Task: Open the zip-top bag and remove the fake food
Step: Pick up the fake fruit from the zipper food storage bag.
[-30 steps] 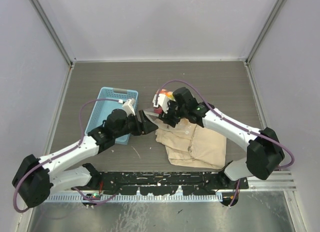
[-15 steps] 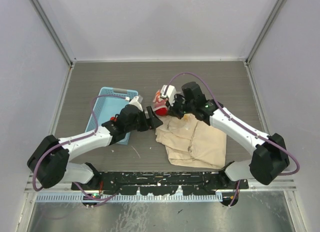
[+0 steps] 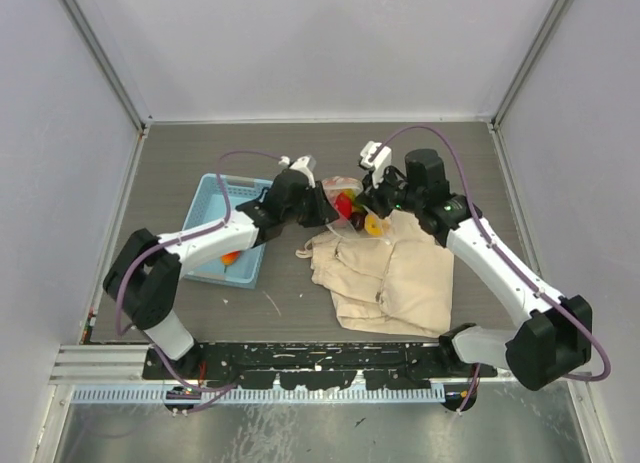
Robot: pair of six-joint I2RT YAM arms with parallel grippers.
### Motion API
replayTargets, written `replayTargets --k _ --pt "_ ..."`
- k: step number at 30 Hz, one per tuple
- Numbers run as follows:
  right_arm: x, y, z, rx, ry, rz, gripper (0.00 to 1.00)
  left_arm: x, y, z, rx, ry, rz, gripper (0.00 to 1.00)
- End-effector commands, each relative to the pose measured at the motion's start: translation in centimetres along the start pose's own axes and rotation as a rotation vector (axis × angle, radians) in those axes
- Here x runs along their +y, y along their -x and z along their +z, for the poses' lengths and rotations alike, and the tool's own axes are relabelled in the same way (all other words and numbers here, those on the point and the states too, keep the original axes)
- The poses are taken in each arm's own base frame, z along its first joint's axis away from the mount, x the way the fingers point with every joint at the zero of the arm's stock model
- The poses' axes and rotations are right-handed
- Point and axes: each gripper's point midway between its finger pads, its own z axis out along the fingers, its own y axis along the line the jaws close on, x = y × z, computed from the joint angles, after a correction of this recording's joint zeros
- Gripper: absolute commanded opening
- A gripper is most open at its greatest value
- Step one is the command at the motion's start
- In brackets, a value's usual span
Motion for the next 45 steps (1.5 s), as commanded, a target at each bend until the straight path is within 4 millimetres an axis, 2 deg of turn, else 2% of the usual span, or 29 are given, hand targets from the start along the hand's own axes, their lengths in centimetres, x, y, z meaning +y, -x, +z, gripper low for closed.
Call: replayTargets --k 1,4,7,11,14,18,21,23,25,27,28,30,33,36,37,40,45 --pt "-3.4 3.9 -3.3 -0.127 -0.147 -0.019 0.01 -5.5 3.6 0.4 0.006 -0.158 0.075 0.20" --pt "-5.1 4.5 -5.2 -0.136 -0.218 -0.027 0.01 -8.2 4.4 0.8 0.037 -0.235 0.092 0.18" --pt "-5.9 5.8 -7.2 -0.145 -0.266 -0.060 0.01 -10.8 4.8 0.6 0.077 -0.319 0.109 0.18" --pt "-4.7 7.7 -9.5 -0.157 -0.231 -0.095 0.01 -14.1 3.4 -0.2 0.188 -0.443 0.132 0.17" --pt "-4.7 8.2 -10.5 -0.150 -0.249 -0.105 0.01 -15.3 2.8 -0.7 0.220 -0.473 0.164 0.17" --pt "-7.9 7.4 -11.9 -0.099 -0.428 -0.114 0.01 -17.0 4.0 0.0 0.222 -0.492 0.168 0.16" --pt "-10.4 6.5 -13.7 -0.071 -0.577 -0.106 0.01 -19.3 4.2 0.9 0.246 -0.536 0.169 0.15" --pt "-11.3 6.2 -14.7 -0.060 -0.640 -0.108 0.01 -20.7 3.9 1.8 0.263 -0.560 0.175 0.14" --pt "-11.6 5.9 -14.9 -0.049 -0.658 -0.118 0.01 -21.2 3.3 2.3 0.282 -0.564 0.178 0.14" --pt "-10.9 5.4 -14.0 -0.045 -0.602 -0.130 0.01 -20.5 2.8 2.8 0.290 -0.542 0.173 0.13" --pt "-9.8 5.0 -12.9 -0.047 -0.520 -0.150 0.01 -19.7 2.4 3.0 0.293 -0.515 0.174 0.13" --pt "-6.6 3.3 -10.0 -0.040 -0.287 -0.200 0.01 -17.2 1.4 3.4 0.285 -0.437 0.182 0.12" --pt "-0.2 1.6 -6.5 -0.071 0.084 -0.201 0.01 -12.7 0.1 3.3 0.278 -0.335 0.148 0.11" --pt "4.0 0.5 -3.9 -0.048 0.319 -0.133 0.01 -8.9 -1.5 2.1 0.273 -0.259 0.116 0.11" --pt "4.9 0.1 -3.2 -0.023 0.363 -0.130 0.01 -7.1 -2.9 1.8 0.293 -0.219 0.106 0.11" --pt "6.1 -1.8 -1.2 0.052 0.420 -0.138 0.01 -4.3 -4.4 0.3 0.288 -0.151 0.096 0.11" --pt "5.6 -2.0 0.2 0.063 0.374 -0.056 0.01 -0.9 -5.0 -2.1 0.223 -0.048 0.093 0.11"
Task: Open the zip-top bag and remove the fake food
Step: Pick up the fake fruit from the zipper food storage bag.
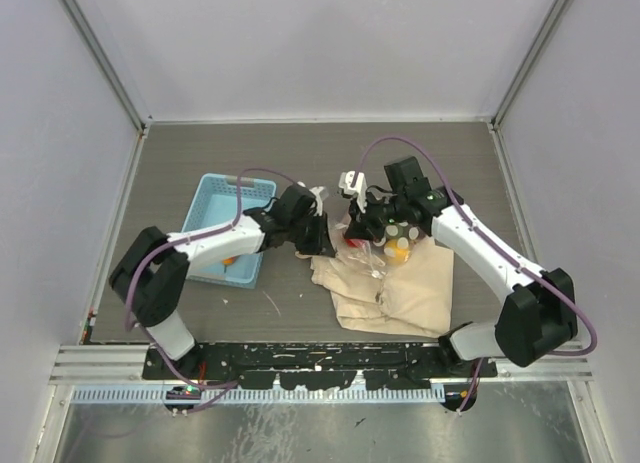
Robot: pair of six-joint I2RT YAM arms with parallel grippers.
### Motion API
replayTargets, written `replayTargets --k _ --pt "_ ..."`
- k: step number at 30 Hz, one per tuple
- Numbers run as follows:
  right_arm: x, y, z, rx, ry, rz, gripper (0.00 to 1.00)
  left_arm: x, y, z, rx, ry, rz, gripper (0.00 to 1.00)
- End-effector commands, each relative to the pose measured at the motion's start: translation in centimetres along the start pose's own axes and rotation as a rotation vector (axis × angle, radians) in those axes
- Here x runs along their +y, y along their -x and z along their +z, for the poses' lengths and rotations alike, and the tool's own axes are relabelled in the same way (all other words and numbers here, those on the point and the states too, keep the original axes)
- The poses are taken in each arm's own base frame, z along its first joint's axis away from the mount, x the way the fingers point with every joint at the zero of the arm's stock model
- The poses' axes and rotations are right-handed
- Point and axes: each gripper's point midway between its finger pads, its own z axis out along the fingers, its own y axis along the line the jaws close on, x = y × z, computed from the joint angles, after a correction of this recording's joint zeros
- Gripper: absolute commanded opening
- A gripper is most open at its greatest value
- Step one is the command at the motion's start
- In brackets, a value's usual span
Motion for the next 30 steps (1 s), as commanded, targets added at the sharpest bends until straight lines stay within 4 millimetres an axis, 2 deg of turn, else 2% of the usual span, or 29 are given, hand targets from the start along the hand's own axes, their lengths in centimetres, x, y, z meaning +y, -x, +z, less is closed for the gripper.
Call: replayTargets --k 1,4,7,10,15,17,22,24,27,30 --pt "-0.7 2.9 -0.6 -0.099 -0.044 -0.007 0.01 -0.4 2.6 -3.3 -0.202 0.020 0.025 0.12" --pt "-0.2 3.6 -0.9 -0.138 -0.041 -0.007 0.01 0.8 2.3 -4.4 -0.261 0.058 0.007 0.12" --pt "1.3 5.2 -1.6 -0.217 0.002 -0.015 0.01 0.4 2.7 -6.1 -0.335 0.033 0.001 0.14" --pt "1.6 6.3 -2.5 -0.279 -0.012 -0.019 0.01 -1.3 2.8 -8.0 -0.406 -0.037 0.024 0.22" --pt "-0.3 5.3 -2.2 -0.246 -0.080 0.031 0.01 -5.4 3.0 -11.8 -0.528 -0.214 0.041 0.41" --pt "-0.5 4.9 -1.7 -0.229 -0.073 0.052 0.01 -6.7 2.9 -12.3 -0.549 -0.279 0.029 0.47" --pt "-0.3 4.6 -1.2 -0.226 -0.041 0.084 0.01 -9.0 3.2 -11.5 -0.560 -0.338 0.018 0.58" --pt "-0.3 4.7 -1.2 -0.228 -0.039 0.088 0.01 -9.0 3.5 -10.5 -0.565 -0.316 0.009 0.60" --pt "-0.4 4.7 -1.2 -0.230 -0.046 0.094 0.01 -8.0 3.8 -7.8 -0.558 -0.276 -0.025 0.61" --pt "-0.4 4.7 -1.2 -0.231 -0.045 0.098 0.01 -7.6 4.5 -6.3 -0.578 -0.247 -0.016 0.61"
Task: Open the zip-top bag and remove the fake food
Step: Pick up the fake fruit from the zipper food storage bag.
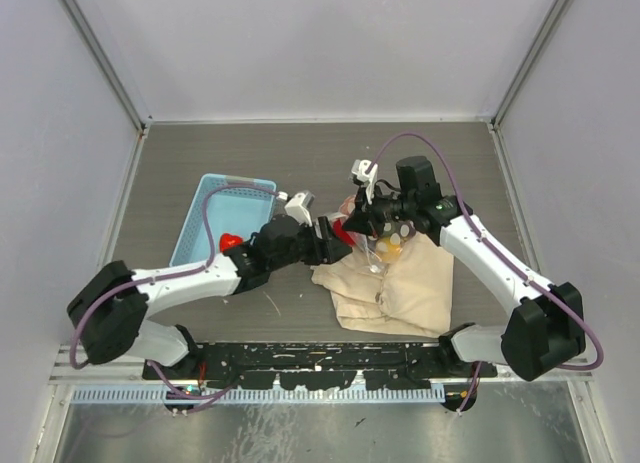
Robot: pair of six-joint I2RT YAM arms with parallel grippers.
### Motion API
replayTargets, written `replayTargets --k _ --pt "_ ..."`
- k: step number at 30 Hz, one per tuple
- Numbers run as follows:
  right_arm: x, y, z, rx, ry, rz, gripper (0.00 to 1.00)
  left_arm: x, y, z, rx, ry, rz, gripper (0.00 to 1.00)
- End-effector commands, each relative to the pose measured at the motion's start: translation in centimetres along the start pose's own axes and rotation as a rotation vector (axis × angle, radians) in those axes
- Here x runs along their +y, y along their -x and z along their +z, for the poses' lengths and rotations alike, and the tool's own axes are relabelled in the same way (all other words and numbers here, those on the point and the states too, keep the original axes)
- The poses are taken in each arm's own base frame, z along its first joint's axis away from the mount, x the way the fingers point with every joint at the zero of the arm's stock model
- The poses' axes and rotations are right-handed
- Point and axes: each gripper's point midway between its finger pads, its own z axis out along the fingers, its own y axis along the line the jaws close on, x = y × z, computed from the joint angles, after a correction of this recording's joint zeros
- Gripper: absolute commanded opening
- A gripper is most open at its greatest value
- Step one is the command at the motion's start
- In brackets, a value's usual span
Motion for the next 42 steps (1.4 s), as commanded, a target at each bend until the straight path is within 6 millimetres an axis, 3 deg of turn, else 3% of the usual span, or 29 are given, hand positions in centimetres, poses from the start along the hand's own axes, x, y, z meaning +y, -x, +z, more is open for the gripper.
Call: replayTargets --k 1,7,14,19,32,37,42 --pt "0.0 2.0 -0.2 -0.057 0.004 -0.032 0.01 -1.7 3.1 2.0 -0.133 -0.036 0.009 0.61" --pt "0.3 2.3 -0.4 -0.065 0.013 -0.038 0.01 -1.4 3.9 3.5 -0.170 -0.018 0.057 0.61" --pt "0.3 2.4 -0.4 -0.065 0.018 -0.033 0.01 -3.9 4.0 2.9 -0.197 -0.084 0.094 0.60" --pt "0.8 2.6 -0.4 -0.077 0.036 -0.030 0.01 -2.8 4.4 3.5 -0.222 -0.028 0.134 0.52" --pt "0.8 2.3 -0.2 -0.075 0.048 -0.016 0.01 -0.2 6.1 5.1 -0.311 0.087 0.392 0.56" --pt "0.6 2.6 -0.7 -0.073 0.041 -0.033 0.22 0.5 6.4 5.8 -0.326 0.100 0.516 0.57" --pt "0.5 3.8 -2.7 -0.116 0.037 -0.055 0.48 1.6 7.0 5.8 -0.313 0.105 0.553 0.59"
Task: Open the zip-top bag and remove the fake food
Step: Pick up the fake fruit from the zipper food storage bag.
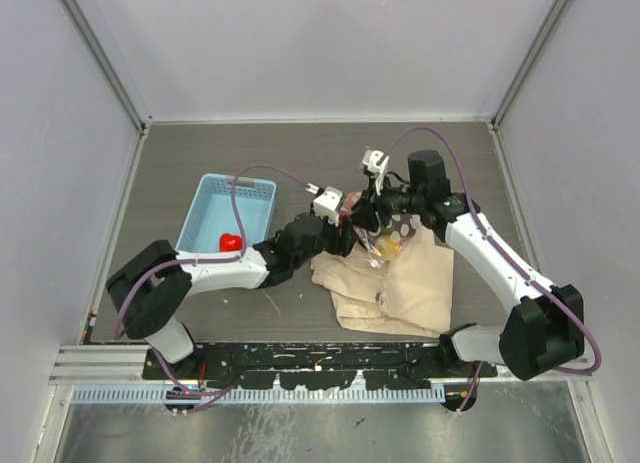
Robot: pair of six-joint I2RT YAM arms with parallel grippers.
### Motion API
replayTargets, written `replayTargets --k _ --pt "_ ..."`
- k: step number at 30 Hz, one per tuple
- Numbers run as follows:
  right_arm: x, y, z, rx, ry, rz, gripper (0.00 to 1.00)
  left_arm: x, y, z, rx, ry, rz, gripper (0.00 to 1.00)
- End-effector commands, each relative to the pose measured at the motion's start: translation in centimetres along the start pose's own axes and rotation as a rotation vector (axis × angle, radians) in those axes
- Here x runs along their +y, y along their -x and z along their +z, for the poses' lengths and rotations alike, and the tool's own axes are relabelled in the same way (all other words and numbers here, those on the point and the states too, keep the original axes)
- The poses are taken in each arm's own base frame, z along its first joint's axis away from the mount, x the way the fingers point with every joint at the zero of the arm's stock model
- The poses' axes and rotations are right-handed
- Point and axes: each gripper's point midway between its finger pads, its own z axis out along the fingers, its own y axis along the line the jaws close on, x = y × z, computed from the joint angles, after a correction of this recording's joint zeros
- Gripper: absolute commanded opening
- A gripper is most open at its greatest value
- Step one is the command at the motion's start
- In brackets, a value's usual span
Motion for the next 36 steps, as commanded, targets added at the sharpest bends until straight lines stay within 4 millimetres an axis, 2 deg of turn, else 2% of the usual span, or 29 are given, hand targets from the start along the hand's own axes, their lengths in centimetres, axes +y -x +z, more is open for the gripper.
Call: replayTargets --k 1,3,9,12,15,18,21,24,28,30,36 --pt "2.2 3.1 -2.3 -0.074 0.085 -0.038 0.51 1.5 4.6 0.6 -0.148 0.014 0.033 0.59" --pt "1.6 3.5 -3.5 -0.084 0.068 -0.048 0.56 2.2 4.6 0.6 -0.141 -0.002 0.025 0.59" --pt "-1.8 4.1 -6.9 -0.123 -0.056 0.002 0.56 2.8 4.3 0.7 -0.113 -0.078 0.024 0.65" --pt "-5.5 4.0 -7.6 -0.122 -0.224 0.067 0.56 3.4 4.2 0.9 -0.104 -0.107 0.028 0.69" --pt "-9.5 4.2 -7.4 -0.111 -0.359 0.105 0.54 4.1 4.1 1.1 -0.088 -0.142 0.034 0.71" --pt "-12.7 4.4 -5.5 -0.036 -0.394 0.118 0.45 4.7 4.2 1.6 -0.072 -0.193 0.042 0.72" --pt "-14.7 3.9 -2.0 0.035 -0.368 0.144 0.37 5.6 4.0 2.3 -0.047 -0.227 0.038 0.73" --pt "-15.6 3.6 1.3 0.073 -0.337 0.144 0.32 6.7 3.7 2.9 -0.024 -0.238 0.024 0.75" --pt "-16.3 1.6 4.9 0.158 -0.294 0.155 0.22 8.4 2.8 3.8 0.000 -0.198 0.020 0.83" --pt "-16.8 0.5 6.0 0.190 -0.288 0.165 0.20 9.0 2.2 4.2 0.007 -0.183 0.027 0.84" --pt "-17.2 -3.3 7.7 0.277 -0.276 0.175 0.17 10.2 1.7 5.4 0.016 -0.153 0.049 0.86"
